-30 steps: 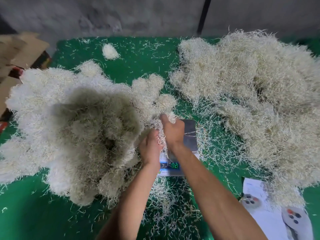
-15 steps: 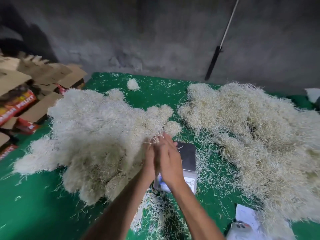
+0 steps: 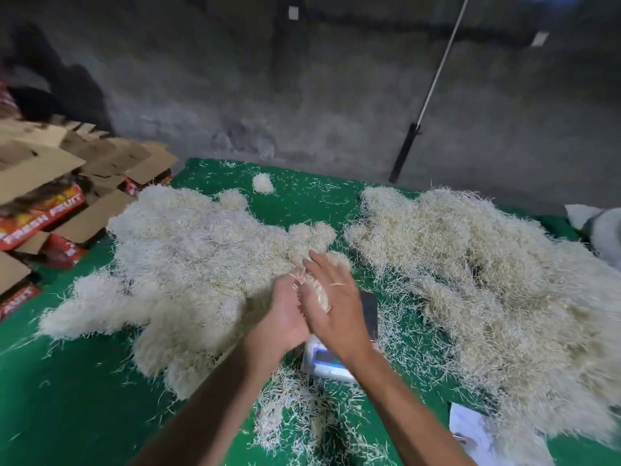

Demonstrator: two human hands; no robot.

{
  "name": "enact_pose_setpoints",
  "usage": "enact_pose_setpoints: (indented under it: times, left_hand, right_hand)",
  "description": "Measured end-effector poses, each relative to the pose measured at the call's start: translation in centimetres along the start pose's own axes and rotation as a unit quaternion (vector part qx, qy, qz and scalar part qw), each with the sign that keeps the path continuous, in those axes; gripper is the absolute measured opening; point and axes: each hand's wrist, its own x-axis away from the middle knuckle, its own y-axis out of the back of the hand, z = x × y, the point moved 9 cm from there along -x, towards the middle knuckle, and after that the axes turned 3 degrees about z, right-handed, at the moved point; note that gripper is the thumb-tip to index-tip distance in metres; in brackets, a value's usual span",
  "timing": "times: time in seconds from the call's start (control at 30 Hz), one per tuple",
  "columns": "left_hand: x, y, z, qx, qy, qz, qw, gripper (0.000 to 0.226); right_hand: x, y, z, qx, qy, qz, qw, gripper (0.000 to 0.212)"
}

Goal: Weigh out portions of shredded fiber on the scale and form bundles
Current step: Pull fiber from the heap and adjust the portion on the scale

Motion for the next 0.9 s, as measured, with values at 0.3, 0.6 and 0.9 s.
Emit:
enact_pose_setpoints:
  times: [0.3,0.6,0.9]
  left_hand:
    - [0.4,-0.5,2.0,0.027,0.065,0.007,0.997,0.047]
    - [-0.3,0.7,4.6,0.114,0.123,0.032,0.985,0.066]
    - [-1.8,0.4,2.1,0.122,0.059,-0.021,0.991,0.064]
  right_hand:
    - [0.9,-1.3,-1.0,-0.084,-0.041,-0.025,0.995,0.036]
    - [1.3,-0.9,0.4,-0.056,0.059,-0.129,0.988,0.028]
    - [1.1,-4.1,-4.8,-0.324,-0.263,-0.188,0.889,0.050]
